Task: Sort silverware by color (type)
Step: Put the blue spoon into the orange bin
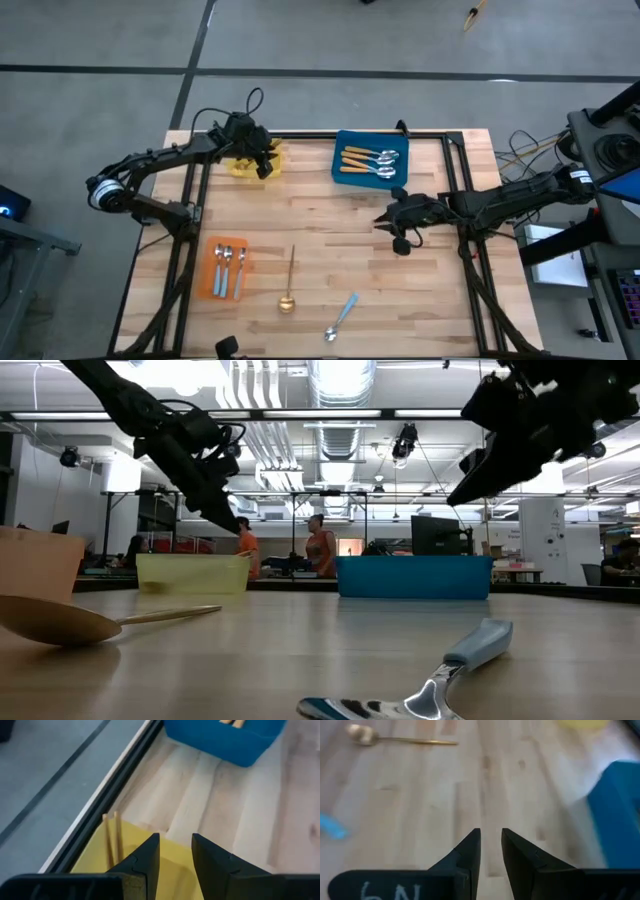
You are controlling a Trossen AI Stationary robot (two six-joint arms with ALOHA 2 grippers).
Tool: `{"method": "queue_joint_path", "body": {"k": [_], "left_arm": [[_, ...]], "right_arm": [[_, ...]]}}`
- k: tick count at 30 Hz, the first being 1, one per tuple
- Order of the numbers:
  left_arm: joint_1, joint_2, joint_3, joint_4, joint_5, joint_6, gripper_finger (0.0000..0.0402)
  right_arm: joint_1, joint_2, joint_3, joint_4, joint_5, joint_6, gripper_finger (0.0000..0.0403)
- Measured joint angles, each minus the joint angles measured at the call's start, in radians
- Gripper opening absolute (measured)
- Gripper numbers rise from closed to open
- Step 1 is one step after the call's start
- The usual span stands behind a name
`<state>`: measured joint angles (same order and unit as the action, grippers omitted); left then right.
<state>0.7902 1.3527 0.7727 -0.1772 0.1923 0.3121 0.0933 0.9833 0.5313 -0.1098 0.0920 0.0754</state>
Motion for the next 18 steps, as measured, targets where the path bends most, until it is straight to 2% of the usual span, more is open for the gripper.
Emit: {"method": "queue_joint_path", "body": {"k": [5,10,15,18], "left_arm": [[0.0,0.021,0.0,0.01,-0.01,-0.048,0.0086],[0.0,0.028,0.0,0.013,-0.011,-0.077,0.0076],[0.0,0.038,0.0,0.035,-0.044,-0.105,0.0067],[0.0,0.049,-0.001,0.06,-0.053,-0.114,0.0063]], "right_arm": [[0.0,0.0,-0.105,0.138,0.112,-0.057,0.0068],[0.0,0.0,-0.165,0.176,0.119,-0.069,0.0068],[0.0,0.0,-0.22,0.336,0.12,-0.103,0.0068],[0.0,0.0,-0.237,0.362,0.119,-0.097,0.0068]]}}
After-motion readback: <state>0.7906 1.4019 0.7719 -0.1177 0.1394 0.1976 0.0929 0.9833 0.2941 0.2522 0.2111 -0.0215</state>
